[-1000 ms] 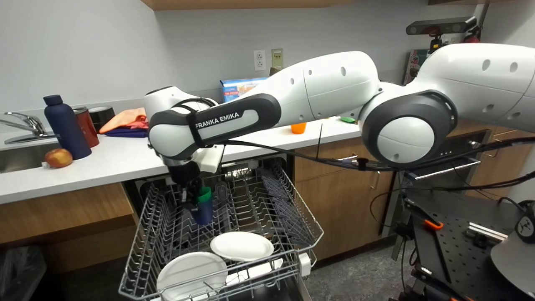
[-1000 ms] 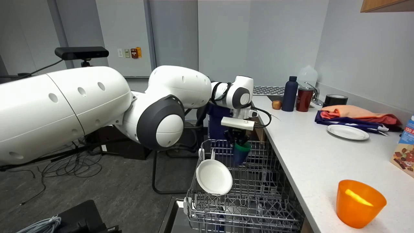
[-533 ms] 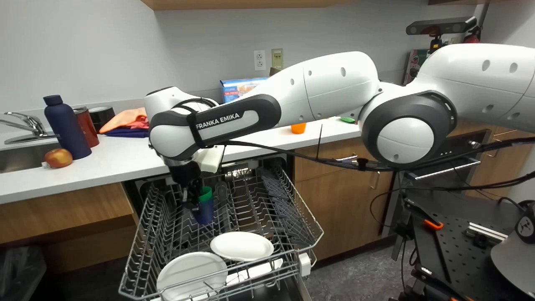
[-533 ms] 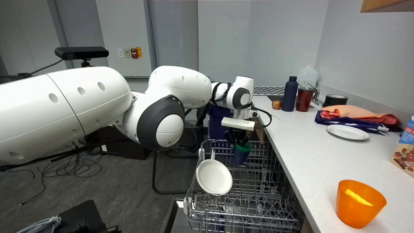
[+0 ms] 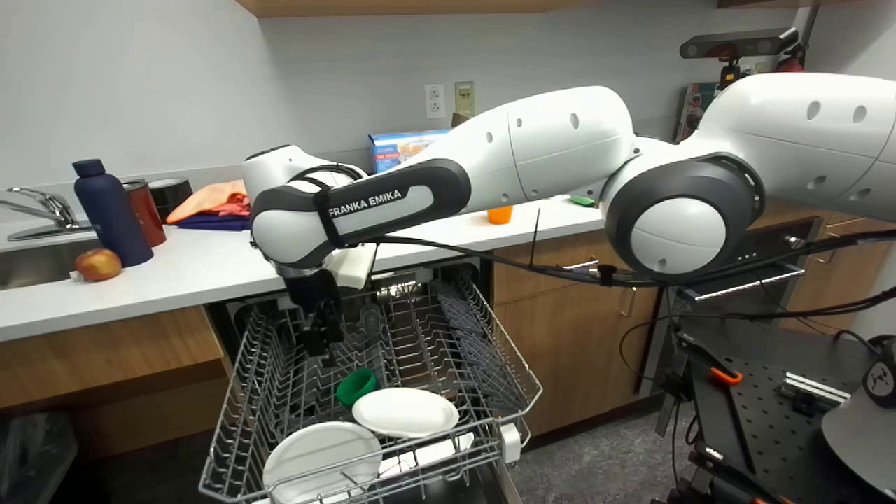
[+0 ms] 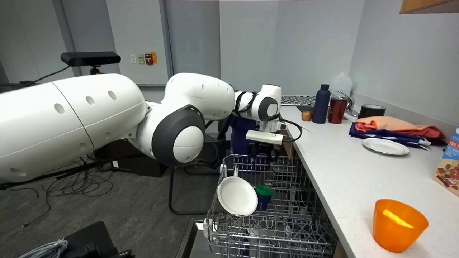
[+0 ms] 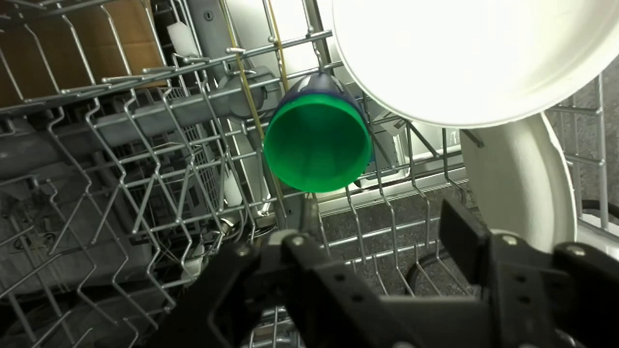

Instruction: Stack up the cups and put them inside the washer

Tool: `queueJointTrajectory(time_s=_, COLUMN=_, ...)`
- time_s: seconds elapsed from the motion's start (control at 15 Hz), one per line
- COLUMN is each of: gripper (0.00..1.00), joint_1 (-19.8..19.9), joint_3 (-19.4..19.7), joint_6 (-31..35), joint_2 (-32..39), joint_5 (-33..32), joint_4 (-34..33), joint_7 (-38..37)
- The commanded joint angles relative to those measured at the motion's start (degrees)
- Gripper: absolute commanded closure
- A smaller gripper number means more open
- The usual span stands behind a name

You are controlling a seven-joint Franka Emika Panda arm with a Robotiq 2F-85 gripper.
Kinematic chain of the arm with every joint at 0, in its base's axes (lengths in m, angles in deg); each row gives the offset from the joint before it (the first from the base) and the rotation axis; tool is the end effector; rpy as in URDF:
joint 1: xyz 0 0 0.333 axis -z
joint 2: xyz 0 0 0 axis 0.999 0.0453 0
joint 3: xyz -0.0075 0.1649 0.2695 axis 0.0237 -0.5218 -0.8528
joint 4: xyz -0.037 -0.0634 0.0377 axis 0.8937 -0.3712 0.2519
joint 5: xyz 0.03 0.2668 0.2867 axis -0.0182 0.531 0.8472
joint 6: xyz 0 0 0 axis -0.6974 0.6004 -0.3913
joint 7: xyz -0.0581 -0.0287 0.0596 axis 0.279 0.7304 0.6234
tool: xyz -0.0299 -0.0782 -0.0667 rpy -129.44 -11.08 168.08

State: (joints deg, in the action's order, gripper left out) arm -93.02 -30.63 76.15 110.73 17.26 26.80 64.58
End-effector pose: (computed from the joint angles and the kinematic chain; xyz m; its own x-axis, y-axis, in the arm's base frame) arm 0.7923 0.0846 0.1749 0.9008 0.4268 -0.0798 0.4261 -0.9043 -0.0264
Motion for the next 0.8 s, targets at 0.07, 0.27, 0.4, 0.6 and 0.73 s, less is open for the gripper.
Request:
queueJointTrajectory(time_s=0.07, gripper=0.0, joint_1=0.0, joint_3=0.2, joint_6=1.6, joint_2=1.3, joint_5=-0.6, joint_4=-1.9, joint_7=-0.4)
queueJointTrajectory(time_s=0.27, gripper=0.0, joint_1=0.2, joint_3=-0.3, joint_6=2.4, joint_2=1.4, joint_5=-0.1, joint_4=-1.8, joint_7=-0.3)
queueJointTrajectory(time_s=0.4, gripper=0.0, joint_1=0.2, joint_3=-0.4, joint_6=3.1, joint_2=1.5, joint_5=0.1, joint_4=-1.8, joint_7=-0.5)
queueJointTrajectory(time_s=0.6, gripper=0.0, joint_1=0.0, joint_3=-0.2, joint_6=1.8, joint_2=1.0, joint_5=-0.2, joint_4=-1.3, joint_7=-0.4)
queueJointTrajectory(time_s=0.73, gripper=0.0, joint_1=0.0, joint_3=-0.2, joint_6=2.6, joint_2=1.1, joint_5=-0.2, joint_4=-1.2, joint_7=-0.5)
